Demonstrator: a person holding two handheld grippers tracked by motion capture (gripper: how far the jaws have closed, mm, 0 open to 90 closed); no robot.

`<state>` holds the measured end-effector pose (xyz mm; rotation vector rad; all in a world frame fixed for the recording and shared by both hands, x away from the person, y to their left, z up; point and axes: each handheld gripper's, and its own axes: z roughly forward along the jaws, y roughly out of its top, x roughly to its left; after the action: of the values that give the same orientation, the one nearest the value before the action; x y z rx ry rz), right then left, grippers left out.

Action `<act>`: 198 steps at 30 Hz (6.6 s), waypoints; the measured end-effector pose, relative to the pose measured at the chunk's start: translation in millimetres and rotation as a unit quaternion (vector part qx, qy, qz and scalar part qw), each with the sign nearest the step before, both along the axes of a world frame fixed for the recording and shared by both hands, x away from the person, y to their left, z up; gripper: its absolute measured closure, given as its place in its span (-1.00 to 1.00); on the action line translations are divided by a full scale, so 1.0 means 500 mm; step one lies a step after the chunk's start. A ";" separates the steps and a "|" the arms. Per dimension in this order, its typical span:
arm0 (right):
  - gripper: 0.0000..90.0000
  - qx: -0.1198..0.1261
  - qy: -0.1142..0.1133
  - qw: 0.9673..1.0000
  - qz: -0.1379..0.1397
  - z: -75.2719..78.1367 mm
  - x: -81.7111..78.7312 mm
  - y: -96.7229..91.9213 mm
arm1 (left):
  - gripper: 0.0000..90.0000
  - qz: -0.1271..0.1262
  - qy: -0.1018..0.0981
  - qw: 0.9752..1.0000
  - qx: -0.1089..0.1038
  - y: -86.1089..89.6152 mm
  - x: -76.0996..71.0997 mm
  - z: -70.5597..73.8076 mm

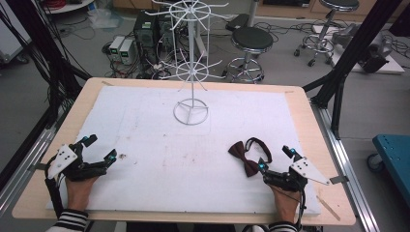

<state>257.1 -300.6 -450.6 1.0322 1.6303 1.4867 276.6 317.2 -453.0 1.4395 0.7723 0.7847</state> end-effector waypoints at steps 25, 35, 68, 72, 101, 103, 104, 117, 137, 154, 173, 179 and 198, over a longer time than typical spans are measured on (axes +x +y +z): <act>-0.97 -0.003 -0.004 1.000 0.001 -0.001 -0.003 0.003 | -0.83 0.000 -0.001 1.000 0.002 -0.001 0.000 0.000; -0.97 -0.007 -0.005 1.000 0.001 -0.001 -0.002 0.003 | -0.83 0.001 -0.002 1.000 0.002 -0.001 0.000 0.000; -0.97 -0.052 0.066 0.993 0.081 0.106 0.023 0.014 | -0.83 0.000 -0.003 1.000 0.001 -0.001 0.000 0.000; -0.97 -0.072 0.090 0.989 0.097 0.118 0.039 0.029 | -0.83 0.000 -0.002 1.000 0.001 -0.001 0.000 0.000; -0.96 -0.206 0.253 0.931 0.162 0.139 0.133 0.108 | -0.83 -0.001 -0.003 1.000 0.001 -0.001 0.000 0.000; -0.91 -0.209 0.264 0.926 0.169 0.135 0.137 0.111 | -0.83 -0.001 -0.002 1.000 0.001 -0.001 0.000 0.000; -0.91 -0.212 0.269 0.924 0.171 0.133 0.140 0.112 | -0.83 -0.001 -0.002 1.000 0.002 -0.001 0.000 0.000; -0.83 -0.258 0.329 0.893 0.166 0.102 0.157 0.133 | -0.83 -0.001 -0.003 1.000 0.001 -0.001 0.000 0.000; 0.23 -0.284 0.381 0.861 0.180 0.085 0.171 0.145 | -0.83 -0.001 -0.002 1.000 0.001 -0.001 0.000 0.000; 0.70 -0.284 0.388 0.858 0.182 0.089 0.170 0.149 | -0.83 0.000 -0.003 1.000 0.004 -0.001 -0.001 0.000; 0.70 -0.164 0.307 0.916 0.199 0.136 0.165 0.131 | -0.83 -0.001 -0.004 1.000 0.006 -0.001 -0.001 0.000; 0.70 -0.129 0.273 0.932 0.203 0.155 0.164 0.130 | -0.83 -0.001 -0.004 1.000 0.007 -0.001 -0.001 0.000; 0.70 -0.033 0.178 0.966 0.186 0.205 0.170 0.135 | -0.83 -0.001 -0.003 1.000 0.005 -0.001 -0.001 0.000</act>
<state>342.1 -233.0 -348.2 1.0410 2.2121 1.5283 276.1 317.0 -452.9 1.4458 0.7635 0.7931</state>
